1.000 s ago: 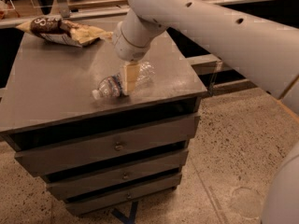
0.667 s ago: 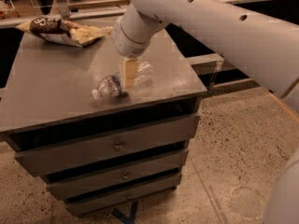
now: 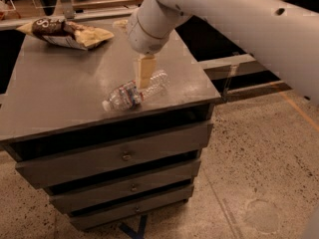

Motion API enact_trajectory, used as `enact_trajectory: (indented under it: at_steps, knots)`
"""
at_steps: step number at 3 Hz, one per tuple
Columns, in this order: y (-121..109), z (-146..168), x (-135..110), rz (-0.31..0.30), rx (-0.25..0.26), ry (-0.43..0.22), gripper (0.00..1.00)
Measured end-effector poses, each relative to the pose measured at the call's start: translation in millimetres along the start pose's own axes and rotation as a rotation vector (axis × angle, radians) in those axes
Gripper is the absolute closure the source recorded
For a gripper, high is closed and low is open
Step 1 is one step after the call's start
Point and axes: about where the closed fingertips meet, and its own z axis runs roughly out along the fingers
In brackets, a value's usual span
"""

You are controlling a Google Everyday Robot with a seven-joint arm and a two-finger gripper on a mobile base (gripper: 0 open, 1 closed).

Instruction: Knock water bottle over

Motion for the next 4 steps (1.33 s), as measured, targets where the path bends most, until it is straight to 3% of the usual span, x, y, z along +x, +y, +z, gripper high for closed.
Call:
enact_trajectory:
  at_steps: [3,4]
  knots:
    - [5,-25,8,0.031,0.026,0.026,0.0]
    - [1,-37,14,0.064,0.071,0.032,0.0]
